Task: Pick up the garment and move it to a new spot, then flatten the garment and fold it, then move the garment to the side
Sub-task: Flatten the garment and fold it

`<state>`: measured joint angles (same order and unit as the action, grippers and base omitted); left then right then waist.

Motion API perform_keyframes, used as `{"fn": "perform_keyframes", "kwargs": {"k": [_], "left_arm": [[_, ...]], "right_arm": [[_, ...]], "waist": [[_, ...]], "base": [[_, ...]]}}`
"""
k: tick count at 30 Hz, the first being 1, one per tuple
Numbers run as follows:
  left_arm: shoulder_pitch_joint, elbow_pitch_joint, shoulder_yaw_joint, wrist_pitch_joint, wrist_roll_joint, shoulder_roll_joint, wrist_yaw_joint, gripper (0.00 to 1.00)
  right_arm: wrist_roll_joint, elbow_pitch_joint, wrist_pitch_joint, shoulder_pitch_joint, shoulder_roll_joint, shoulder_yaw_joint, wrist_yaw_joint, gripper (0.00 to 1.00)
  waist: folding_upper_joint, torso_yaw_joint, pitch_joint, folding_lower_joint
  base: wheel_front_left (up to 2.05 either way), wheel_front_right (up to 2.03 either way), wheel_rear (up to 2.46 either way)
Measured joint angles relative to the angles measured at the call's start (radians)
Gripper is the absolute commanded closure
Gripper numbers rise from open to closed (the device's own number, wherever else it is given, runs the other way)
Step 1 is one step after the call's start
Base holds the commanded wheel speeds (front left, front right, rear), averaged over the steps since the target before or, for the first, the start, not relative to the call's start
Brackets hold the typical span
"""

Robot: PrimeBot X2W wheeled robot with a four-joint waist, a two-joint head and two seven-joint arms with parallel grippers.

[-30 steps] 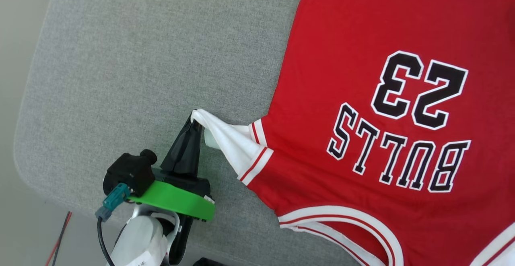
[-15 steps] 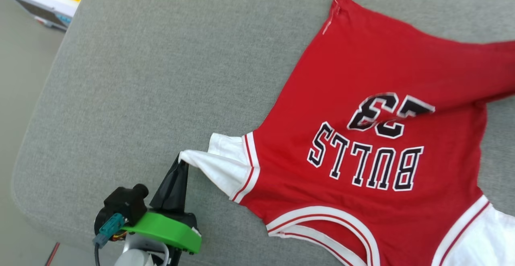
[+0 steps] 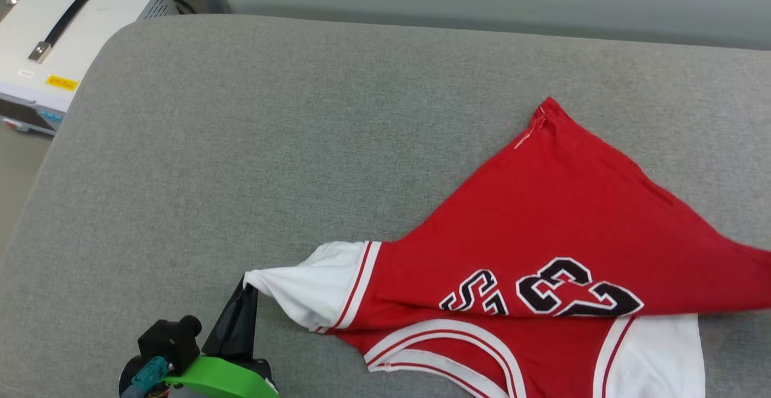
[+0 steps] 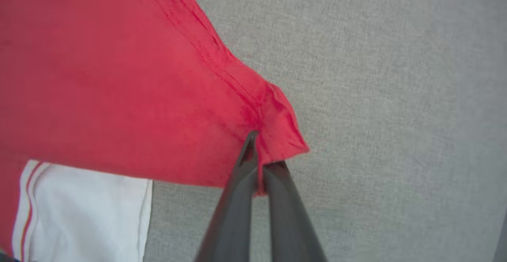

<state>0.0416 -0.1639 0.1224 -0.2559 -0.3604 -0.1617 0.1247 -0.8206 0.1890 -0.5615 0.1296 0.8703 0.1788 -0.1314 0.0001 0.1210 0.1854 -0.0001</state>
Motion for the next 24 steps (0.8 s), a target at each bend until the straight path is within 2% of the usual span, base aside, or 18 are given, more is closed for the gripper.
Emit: {"fn": "perform_keyframes", "kwargs": {"k": [5,9,12,15,16,17,18,24], "left_arm": [[0.014,-0.007,-0.005,0.0,0.0,-0.006,-0.002,1.0],[0.016,-0.017,-0.001,0.0,0.0,-0.009,-0.002,1.0],[0.016,-0.021,-0.002,0.0,0.0,-0.012,-0.002,1.0],[0.016,-0.023,-0.003,0.0,0.0,-0.012,-0.002,1.0],[0.016,-0.024,-0.003,0.0,0.0,-0.013,-0.002,1.0],[0.016,-0.025,-0.003,0.0,0.0,-0.013,-0.002,1.0],[0.016,-0.026,-0.004,0.0,0.0,-0.013,-0.002,1.0],[0.018,-0.023,-0.005,0.0,0.0,-0.018,-0.003,1.0]], "right_arm": [[0.02,-0.039,-0.012,-0.226,-0.092,-0.12,0.0,1.0],[0.056,-0.04,-0.032,-0.379,-0.192,-0.191,0.0,1.0],[0.057,-0.045,-0.042,-0.448,-0.271,-0.227,0.0,1.0],[0.071,-0.052,-0.039,-0.466,-0.307,-0.251,0.0,1.0],[0.081,-0.054,-0.03,-0.467,-0.315,-0.26,0.0,0.82],[0.087,-0.057,-0.021,-0.467,-0.328,-0.27,0.0,0.55],[0.089,-0.062,-0.014,-0.466,-0.337,-0.278,0.0,0.0],[0.111,-0.144,0.029,-0.422,-0.328,-0.335,0.0,0.0]], "waist": [[0.0,-0.034,-0.032,0.0],[0.0,-0.046,-0.048,-0.0001],[-0.0001,-0.047,-0.047,0.0],[0.0,-0.048,-0.044,-0.0001],[-0.0001,-0.049,-0.044,0.0],[-0.0001,-0.051,-0.043,0.0],[0.0,-0.052,-0.044,0.0],[-0.0001,-0.057,-0.058,0.0]], "base": [[0.0,0.0,0.0],[0.0,0.0,0.0],[0.0,0.0,0.0],[0.0,0.0,0.0],[0.0,0.0,0.0],[0.0,0.0,0.0],[0.0,0.0,0.0],[0.0,0.0,0.0]]}}
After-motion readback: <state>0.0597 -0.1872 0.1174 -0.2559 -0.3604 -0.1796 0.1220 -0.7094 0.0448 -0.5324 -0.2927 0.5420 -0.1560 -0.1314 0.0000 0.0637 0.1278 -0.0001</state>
